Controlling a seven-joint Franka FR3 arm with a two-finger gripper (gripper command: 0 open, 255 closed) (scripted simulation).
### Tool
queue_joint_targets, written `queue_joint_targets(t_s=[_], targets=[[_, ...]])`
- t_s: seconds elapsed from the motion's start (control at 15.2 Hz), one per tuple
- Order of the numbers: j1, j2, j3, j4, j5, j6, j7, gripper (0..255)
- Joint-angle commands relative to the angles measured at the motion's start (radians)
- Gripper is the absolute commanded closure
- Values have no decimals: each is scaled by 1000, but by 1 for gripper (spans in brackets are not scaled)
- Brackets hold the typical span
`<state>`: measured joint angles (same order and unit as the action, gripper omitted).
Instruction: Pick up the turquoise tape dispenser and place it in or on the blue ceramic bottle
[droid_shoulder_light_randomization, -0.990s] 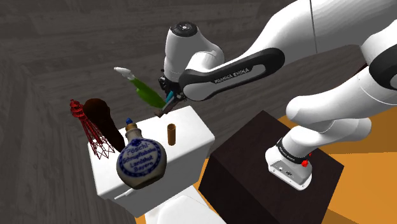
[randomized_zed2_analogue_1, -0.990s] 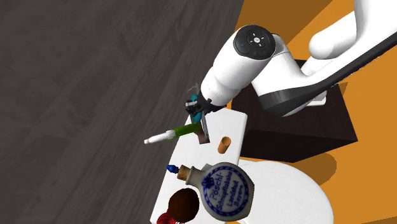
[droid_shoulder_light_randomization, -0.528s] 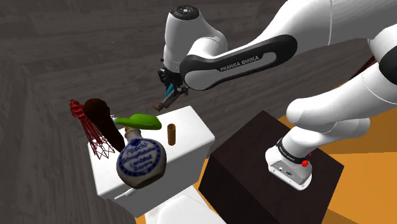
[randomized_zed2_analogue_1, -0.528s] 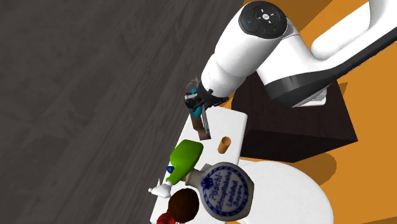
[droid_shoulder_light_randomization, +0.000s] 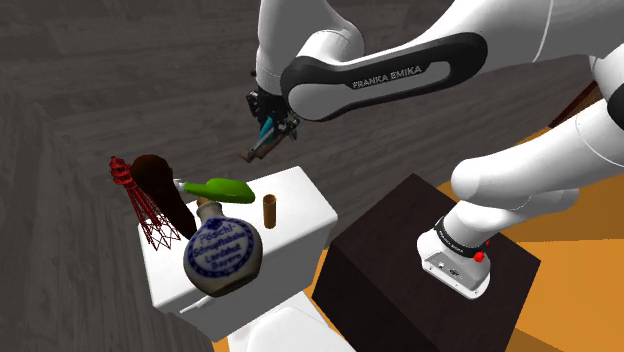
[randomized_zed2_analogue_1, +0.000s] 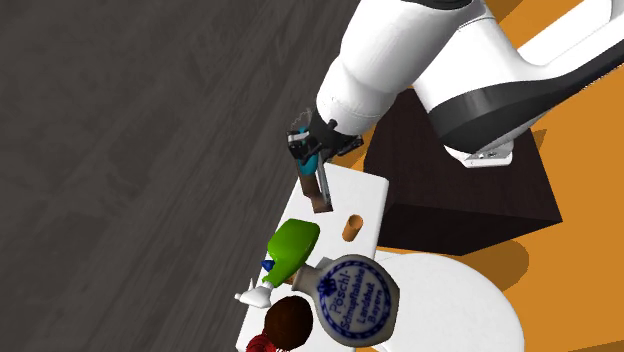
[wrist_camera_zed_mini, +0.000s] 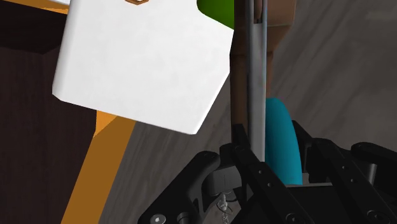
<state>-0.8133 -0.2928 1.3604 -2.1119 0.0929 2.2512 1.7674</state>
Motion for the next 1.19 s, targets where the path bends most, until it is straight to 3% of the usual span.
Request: queue_joint_targets(t_s=[0.0, 0.46, 0.79, 1.12], targets=[[22, -8, -28, 17, 8, -26, -9, 255], [69, -31, -99, 86, 27, -118, -36, 255], [34, -41, 37, 159, 23, -171, 76, 255], [-66, -74, 218, 263, 44, -234, 165, 255]])
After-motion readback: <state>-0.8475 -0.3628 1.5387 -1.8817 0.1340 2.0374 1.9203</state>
